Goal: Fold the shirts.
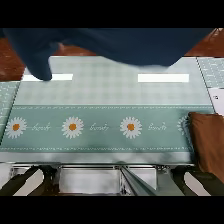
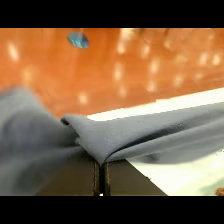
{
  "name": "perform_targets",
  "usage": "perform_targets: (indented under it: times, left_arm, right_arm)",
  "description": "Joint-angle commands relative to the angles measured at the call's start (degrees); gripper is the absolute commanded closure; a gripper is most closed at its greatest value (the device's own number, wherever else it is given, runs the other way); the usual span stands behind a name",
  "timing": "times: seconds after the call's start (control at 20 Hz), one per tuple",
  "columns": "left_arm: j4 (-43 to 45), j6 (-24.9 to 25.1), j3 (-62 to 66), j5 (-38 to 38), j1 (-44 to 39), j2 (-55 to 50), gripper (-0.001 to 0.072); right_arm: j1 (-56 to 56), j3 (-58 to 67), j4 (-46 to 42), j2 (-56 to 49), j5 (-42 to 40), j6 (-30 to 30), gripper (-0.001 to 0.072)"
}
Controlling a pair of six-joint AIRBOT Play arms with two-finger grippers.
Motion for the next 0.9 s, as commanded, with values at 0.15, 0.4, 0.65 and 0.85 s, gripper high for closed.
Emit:
perform_targets:
  times: [0.15, 0.4, 0.65, 0.85]
  left_arm:
    - [11.39, -2.54, -3.04, -5.35, -4.96, 13.35, 0.0688]
    - [14.34, -2.99, -24.06, -9.29, -13.51, 21.55, 0.0688]
    - [15.69, -3.1, -52.04, -6.75, -13.88, 21.77, 0.0688]
    - [14.49, -0.07, -66.27, 8.26, -13.92, 12.98, 0.0688]
  right_arm:
    - [-0.02, -6.49, -12.28, 15.15, 8.35, 1.99, 0.0681]
    - [-0.02, -22.91, -13.99, 23.06, 11.02, 4.92, 0.0681]
    - [0.0, -41.97, -10.95, 23.56, 9.11, 4.59, 0.0681]
    - [0.04, -52.35, -10.86, 16.06, 1.4, 1.88, 0.0681]
